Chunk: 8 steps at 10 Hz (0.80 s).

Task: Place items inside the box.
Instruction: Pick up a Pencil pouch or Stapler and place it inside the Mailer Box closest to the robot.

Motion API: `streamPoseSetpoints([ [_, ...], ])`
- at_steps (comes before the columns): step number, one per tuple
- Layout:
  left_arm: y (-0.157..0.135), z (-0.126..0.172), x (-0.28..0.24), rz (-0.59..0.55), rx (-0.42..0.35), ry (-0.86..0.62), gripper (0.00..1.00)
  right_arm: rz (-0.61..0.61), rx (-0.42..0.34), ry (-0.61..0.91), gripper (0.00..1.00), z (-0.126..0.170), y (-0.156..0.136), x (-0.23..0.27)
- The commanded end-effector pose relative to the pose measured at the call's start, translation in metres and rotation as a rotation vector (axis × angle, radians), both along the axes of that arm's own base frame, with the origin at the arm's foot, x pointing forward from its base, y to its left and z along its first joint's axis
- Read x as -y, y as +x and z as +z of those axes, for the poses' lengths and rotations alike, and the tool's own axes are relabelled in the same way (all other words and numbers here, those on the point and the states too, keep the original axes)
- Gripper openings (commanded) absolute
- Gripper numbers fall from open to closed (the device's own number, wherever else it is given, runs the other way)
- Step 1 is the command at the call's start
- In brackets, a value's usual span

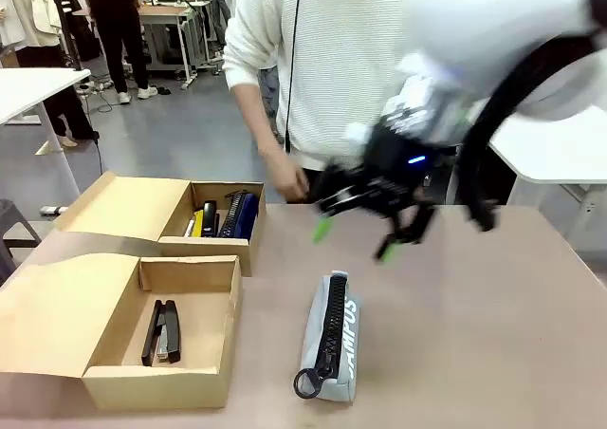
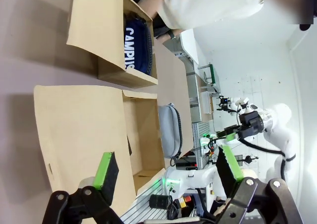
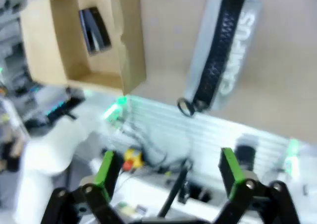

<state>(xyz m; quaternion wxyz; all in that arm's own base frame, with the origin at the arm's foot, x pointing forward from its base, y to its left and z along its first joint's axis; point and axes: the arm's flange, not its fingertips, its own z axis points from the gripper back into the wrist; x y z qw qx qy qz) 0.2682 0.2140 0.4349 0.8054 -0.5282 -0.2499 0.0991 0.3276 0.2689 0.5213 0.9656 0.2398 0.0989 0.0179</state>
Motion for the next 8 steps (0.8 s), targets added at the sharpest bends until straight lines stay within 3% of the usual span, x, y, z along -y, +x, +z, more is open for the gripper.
streamPoseSetpoints([
  [1,0.000,0.000,0.001,-0.001,0.025,-0.010,1.00,-0.065,-0.147,0.193,1.00,0.014,0.002,0.148],
  [2,0.000,0.000,0.001,-0.001,0.025,-0.010,1.00,-0.108,-0.196,0.270,1.00,0.007,0.005,0.197],
  [4,0.000,0.000,0.001,-0.001,0.025,-0.010,1.00,-0.250,-0.319,0.582,1.00,-0.031,0.014,0.305],
  [5,0.000,0.000,0.001,-0.001,0.025,-0.010,1.00,-0.309,-0.334,0.709,1.00,-0.060,0.012,0.343],
  [6,0.000,0.000,0.001,-0.001,0.025,-0.010,1.00,-0.331,-0.272,0.832,1.00,-0.092,0.002,0.365],
  [7,0.000,0.000,0.001,-0.001,0.025,-0.010,1.00,-0.391,-0.232,0.841,1.00,-0.113,-0.002,0.357],
  [8,0.000,0.000,0.001,-0.001,0.025,-0.010,1.00,-0.573,-0.290,0.648,1.00,-0.124,0.014,0.317],
])
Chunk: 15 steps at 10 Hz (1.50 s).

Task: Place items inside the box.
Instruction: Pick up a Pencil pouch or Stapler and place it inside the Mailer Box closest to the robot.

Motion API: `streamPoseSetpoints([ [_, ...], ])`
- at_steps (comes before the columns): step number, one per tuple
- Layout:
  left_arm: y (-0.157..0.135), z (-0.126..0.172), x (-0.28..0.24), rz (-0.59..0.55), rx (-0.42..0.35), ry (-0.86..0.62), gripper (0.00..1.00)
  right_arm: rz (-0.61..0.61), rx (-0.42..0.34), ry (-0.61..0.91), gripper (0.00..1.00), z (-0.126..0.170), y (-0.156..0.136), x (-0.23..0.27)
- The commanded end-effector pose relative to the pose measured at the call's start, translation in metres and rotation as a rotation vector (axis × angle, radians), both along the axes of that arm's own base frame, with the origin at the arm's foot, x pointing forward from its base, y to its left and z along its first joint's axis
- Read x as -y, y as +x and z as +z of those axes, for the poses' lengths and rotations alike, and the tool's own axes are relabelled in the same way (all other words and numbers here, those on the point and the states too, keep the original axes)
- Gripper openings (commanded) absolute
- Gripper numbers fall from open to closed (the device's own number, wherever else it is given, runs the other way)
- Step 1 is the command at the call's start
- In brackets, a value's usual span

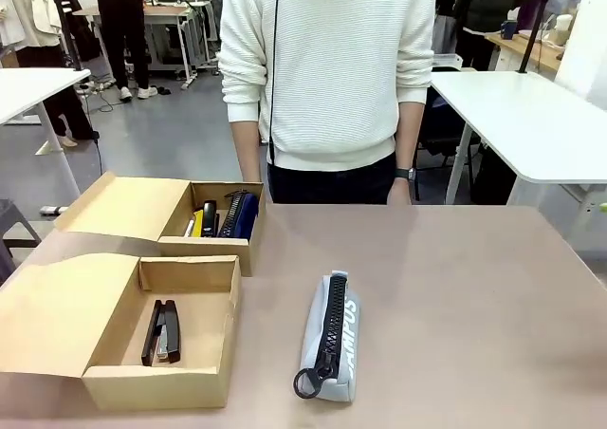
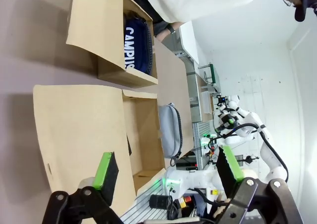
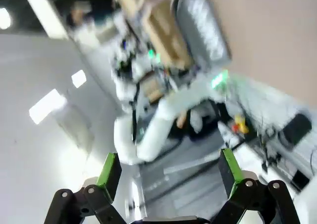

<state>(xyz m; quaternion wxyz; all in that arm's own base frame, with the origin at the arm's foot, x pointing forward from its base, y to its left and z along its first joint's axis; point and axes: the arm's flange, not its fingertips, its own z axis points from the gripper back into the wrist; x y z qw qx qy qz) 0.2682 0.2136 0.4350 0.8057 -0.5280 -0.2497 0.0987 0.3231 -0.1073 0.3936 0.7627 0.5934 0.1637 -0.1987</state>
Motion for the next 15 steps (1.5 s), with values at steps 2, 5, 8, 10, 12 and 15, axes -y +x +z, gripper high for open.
streamPoseSetpoints([
  [2,0.000,0.000,0.001,-0.001,0.025,-0.011,1.00,0.076,0.023,0.022,1.00,0.027,-0.010,0.009],
  [5,0.000,0.000,0.001,-0.001,0.025,-0.011,1.00,0.076,0.023,0.022,1.00,0.027,-0.010,0.009],
  [8,0.000,0.000,0.001,-0.001,0.025,-0.011,1.00,0.076,0.023,0.022,1.00,0.027,-0.010,0.009],
  [10,0.000,0.000,0.001,-0.001,0.025,-0.011,1.00,0.076,0.023,0.022,1.00,0.027,-0.010,0.009],
  [12,0.000,0.000,0.001,-0.001,0.025,-0.011,1.00,0.076,0.023,0.022,1.00,0.027,-0.010,0.009],
  [15,0.000,0.000,0.001,-0.001,0.025,-0.011,1.00,0.179,-0.011,-0.220,1.00,0.052,0.004,-0.091],
])
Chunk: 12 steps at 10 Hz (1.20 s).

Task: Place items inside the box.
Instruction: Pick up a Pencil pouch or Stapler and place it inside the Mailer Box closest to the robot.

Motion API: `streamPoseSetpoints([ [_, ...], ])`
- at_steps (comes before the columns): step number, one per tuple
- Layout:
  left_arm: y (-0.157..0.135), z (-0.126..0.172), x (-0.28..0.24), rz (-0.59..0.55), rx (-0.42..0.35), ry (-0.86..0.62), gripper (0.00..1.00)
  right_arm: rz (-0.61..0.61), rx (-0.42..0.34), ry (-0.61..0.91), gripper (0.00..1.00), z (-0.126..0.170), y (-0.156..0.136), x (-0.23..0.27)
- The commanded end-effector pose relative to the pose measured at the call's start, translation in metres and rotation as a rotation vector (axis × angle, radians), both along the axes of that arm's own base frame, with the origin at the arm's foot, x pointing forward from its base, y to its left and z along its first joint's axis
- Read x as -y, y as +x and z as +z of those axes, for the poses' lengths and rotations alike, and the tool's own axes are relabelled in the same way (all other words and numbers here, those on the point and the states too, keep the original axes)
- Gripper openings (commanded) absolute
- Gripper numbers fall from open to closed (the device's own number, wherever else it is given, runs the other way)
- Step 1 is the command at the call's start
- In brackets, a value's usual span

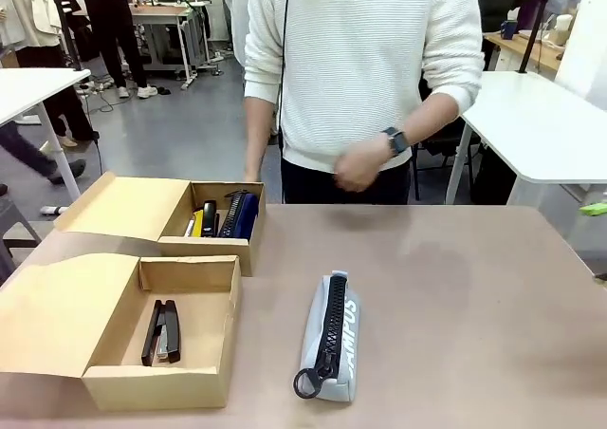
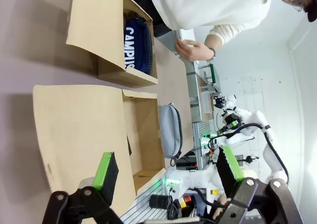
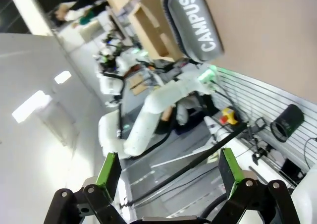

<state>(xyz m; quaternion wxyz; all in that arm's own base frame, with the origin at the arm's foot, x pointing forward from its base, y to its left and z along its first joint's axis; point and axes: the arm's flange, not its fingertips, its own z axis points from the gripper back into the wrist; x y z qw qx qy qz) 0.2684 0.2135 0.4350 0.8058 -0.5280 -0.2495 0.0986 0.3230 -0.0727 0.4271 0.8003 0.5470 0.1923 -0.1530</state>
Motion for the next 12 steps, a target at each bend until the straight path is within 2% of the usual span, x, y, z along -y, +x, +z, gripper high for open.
streamPoseSetpoints([
  [1,0.000,0.000,0.001,0.000,0.025,-0.011,1.00,0.083,0.001,-0.229,1.00,0.032,0.005,-0.107],
  [2,0.000,0.000,0.001,0.000,0.025,-0.011,1.00,0.060,-0.052,-0.344,1.00,0.041,0.003,-0.152],
  [3,0.000,0.000,0.001,0.000,0.025,-0.011,1.00,0.061,-0.043,-0.417,1.00,0.045,-0.002,-0.180],
  [4,0.000,0.000,0.001,0.000,0.025,-0.011,1.00,0.001,-0.082,-0.557,1.00,0.043,-0.012,-0.213],
  [5,0.000,0.000,0.001,0.000,0.025,-0.011,1.00,-0.009,-0.062,-0.740,1.00,0.040,-0.024,-0.238],
  [6,0.000,0.000,0.001,0.000,0.025,-0.011,1.00,0.058,-0.033,-0.445,1.00,0.046,-0.010,-0.198],
  [7,0.000,0.000,0.001,0.000,0.025,-0.011,1.00,0.058,-0.033,-0.445,1.00,0.046,-0.010,-0.198],
  [8,0.000,0.000,0.001,0.000,0.025,-0.011,1.00,0.031,-0.025,-0.588,1.00,0.047,-0.022,-0.237],
  [9,0.000,0.000,0.001,0.000,0.025,-0.011,1.00,0.004,-0.032,-0.683,1.00,0.047,-0.022,-0.269],
  [11,0.000,0.000,0.001,0.000,0.025,-0.011,1.00,-0.035,-0.006,-0.773,1.00,0.045,-0.012,-0.328],
  [12,0.000,0.000,0.001,0.000,0.025,-0.011,1.00,-0.040,-0.036,-0.848,1.00,0.039,-0.003,-0.346],
])
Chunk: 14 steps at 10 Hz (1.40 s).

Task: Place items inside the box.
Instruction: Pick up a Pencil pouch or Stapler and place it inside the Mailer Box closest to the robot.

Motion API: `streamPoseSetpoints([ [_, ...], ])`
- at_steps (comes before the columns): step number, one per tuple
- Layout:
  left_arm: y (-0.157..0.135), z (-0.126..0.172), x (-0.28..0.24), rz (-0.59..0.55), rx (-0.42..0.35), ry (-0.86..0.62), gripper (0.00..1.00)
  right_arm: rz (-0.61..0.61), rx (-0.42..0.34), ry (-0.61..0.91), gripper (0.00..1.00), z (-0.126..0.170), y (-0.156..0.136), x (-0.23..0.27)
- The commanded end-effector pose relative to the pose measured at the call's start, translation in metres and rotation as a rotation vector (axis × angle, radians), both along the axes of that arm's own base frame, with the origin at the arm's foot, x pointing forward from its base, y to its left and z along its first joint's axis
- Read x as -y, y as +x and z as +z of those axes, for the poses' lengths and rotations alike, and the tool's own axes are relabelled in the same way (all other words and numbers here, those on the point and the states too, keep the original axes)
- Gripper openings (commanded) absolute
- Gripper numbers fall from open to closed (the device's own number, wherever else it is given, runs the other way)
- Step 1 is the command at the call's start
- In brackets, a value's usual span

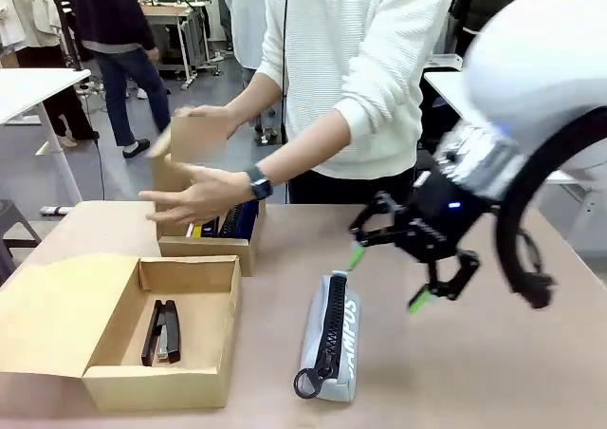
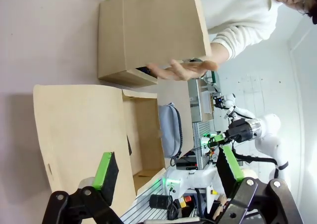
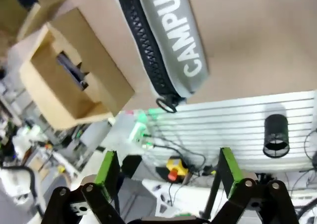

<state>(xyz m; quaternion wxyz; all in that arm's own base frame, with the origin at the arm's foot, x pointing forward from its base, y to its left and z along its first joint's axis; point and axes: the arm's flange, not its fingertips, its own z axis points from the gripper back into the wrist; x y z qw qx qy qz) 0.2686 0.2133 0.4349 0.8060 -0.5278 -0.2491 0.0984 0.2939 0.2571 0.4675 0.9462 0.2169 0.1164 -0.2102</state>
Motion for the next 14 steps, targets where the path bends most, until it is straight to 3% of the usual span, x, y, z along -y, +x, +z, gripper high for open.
streamPoseSetpoints([
  [1,-0.001,0.000,0.000,0.000,0.025,-0.012,1.00,0.011,-0.042,-0.144,1.00,-0.009,0.025,-0.023],
  [2,-0.001,0.000,0.000,0.000,0.025,-0.012,1.00,-0.026,-0.011,-0.010,1.00,0.004,0.019,0.020],
  [3,-0.001,0.000,0.000,0.000,0.025,-0.012,1.00,-0.023,-0.081,0.299,1.00,0.019,0.008,0.092],
  [4,-0.001,0.000,0.000,0.000,0.025,-0.012,1.00,-0.123,-0.116,0.434,1.00,0.016,-0.013,0.155],
  [6,-0.001,0.000,0.000,0.000,0.025,-0.012,1.00,-0.224,-0.063,0.569,1.00,-0.004,-0.066,0.222],
  [9,-0.001,0.000,0.000,0.000,0.025,-0.012,1.00,-0.267,-0.054,0.641,1.00,-0.036,-0.093,0.240],
  [14,-0.001,0.000,0.000,0.000,0.025,-0.012,1.00,-0.162,0.033,0.460,1.00,-0.024,-0.071,0.212],
])
